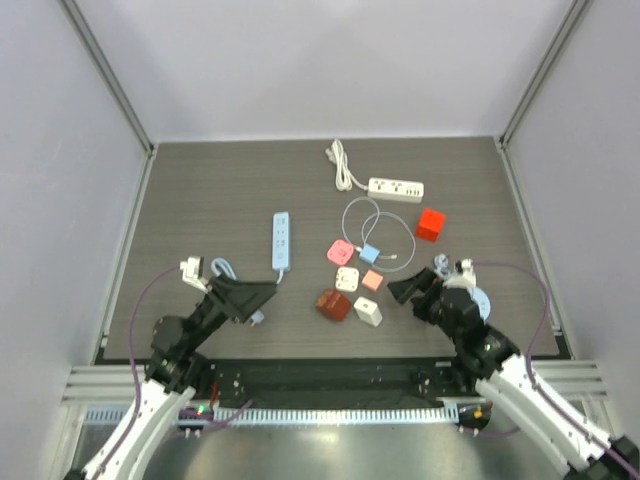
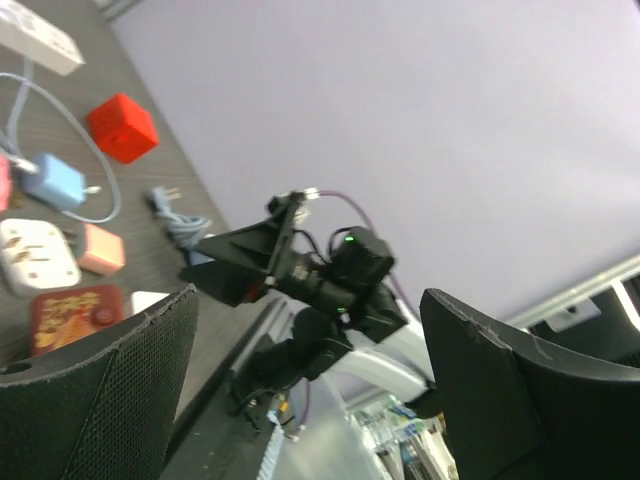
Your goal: Pull the plug off the socket
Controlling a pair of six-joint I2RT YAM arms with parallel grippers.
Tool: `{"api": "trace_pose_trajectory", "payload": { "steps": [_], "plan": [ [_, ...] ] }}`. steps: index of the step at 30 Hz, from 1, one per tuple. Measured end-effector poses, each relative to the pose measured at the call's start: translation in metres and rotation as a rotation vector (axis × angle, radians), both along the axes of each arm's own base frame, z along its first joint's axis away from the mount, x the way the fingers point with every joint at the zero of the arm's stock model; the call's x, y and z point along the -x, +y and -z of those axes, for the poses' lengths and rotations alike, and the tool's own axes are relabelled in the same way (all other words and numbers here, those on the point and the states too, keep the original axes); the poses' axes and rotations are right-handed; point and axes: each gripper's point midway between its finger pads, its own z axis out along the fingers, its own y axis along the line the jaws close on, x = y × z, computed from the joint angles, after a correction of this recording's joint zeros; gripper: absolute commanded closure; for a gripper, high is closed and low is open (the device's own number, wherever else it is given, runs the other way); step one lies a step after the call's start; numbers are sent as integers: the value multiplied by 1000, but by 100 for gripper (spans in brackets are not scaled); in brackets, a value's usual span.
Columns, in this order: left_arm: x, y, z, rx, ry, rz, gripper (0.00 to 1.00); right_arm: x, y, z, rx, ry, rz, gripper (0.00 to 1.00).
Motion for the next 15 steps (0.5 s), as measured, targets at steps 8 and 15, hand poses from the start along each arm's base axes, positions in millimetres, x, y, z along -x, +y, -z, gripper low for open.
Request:
{"api": "trace_pose_trajectory", "payload": {
  "steps": [8,15],
  "plan": [
    [18,-4,-9,49,19,91,6,3,5,-42,-244,-173,21,0],
    [20,-7,1,26,57,112,5,3,10,-41,-285,-143,18,0]
  ]
}}
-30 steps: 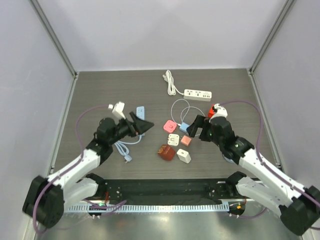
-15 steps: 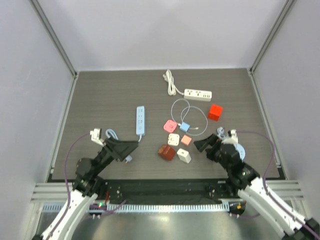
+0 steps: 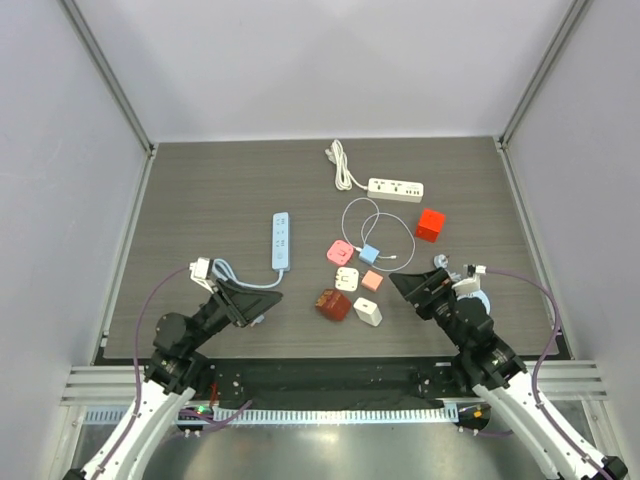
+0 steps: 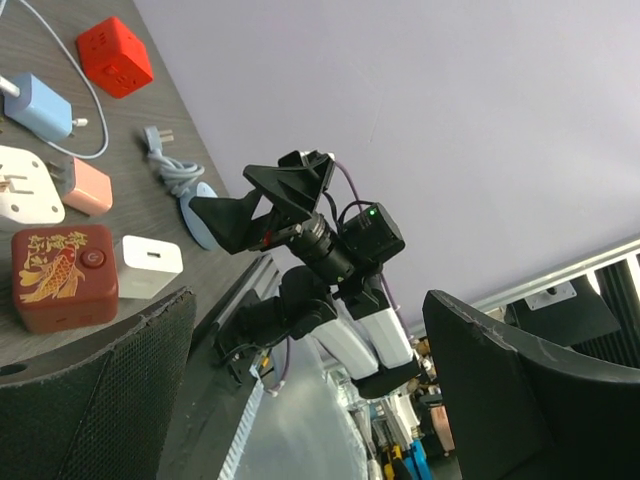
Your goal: Pull the plug off the socket
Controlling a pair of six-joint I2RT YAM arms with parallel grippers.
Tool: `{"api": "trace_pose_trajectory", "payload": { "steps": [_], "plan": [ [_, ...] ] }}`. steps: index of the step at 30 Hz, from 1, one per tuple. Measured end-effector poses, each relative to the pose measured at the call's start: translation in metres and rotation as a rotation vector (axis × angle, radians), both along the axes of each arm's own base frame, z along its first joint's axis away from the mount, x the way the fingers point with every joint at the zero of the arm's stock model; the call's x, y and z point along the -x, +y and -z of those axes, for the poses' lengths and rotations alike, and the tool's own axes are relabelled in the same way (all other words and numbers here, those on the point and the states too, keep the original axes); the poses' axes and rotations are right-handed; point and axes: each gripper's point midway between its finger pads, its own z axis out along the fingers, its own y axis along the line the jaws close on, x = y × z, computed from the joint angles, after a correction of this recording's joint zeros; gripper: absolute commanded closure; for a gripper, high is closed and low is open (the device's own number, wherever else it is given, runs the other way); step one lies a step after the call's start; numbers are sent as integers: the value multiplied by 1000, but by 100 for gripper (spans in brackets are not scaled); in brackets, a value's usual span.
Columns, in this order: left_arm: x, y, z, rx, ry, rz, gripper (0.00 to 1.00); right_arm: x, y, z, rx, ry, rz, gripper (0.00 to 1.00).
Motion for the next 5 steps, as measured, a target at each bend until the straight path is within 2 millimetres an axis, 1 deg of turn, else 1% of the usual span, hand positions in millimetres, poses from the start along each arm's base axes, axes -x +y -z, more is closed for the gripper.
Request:
{"api": "trace_pose_trajectory", "payload": {
  "steps": [4,5],
  "plan": [
    [0,-1,5,-12,15,5,4,1,5,-4,-29,-12,-23,0],
    [1,-1,5,-14,17,8,2,1,6,-5,-34,-16,-27,0]
  ]
}}
